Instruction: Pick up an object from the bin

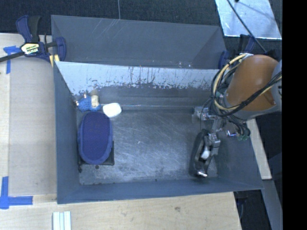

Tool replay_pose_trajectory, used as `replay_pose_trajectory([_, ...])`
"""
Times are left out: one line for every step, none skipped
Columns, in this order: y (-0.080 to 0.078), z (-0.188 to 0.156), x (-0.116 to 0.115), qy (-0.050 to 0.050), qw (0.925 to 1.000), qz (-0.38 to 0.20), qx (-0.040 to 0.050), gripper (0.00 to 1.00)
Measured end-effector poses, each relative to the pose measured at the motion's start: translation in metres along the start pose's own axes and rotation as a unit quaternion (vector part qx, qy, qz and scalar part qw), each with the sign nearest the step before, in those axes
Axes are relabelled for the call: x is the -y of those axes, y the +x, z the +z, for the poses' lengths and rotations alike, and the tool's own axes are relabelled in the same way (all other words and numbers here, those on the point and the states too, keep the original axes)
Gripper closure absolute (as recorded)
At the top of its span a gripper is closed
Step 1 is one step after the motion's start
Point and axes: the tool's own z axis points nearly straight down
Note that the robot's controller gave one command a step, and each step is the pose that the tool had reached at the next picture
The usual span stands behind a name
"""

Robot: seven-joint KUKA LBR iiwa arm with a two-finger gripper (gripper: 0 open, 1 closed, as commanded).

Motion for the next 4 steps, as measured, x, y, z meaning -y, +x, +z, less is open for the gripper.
replay_pose_trajectory([0.01,0.002,0.005,0.003,0.9971,-0.076,-0.002,0.0])
replay_pose_trajectory([0.047,0.016,0.013,0.004,0.9546,-0.298,0.0065,0.0])
replay_pose_trajectory([0.049,0.017,0.015,0.004,0.9549,-0.297,0.003,1.0])
replay_pose_trajectory([0.046,-0.115,0.027,-0.001,0.9526,-0.304,-0.0032,1.0])
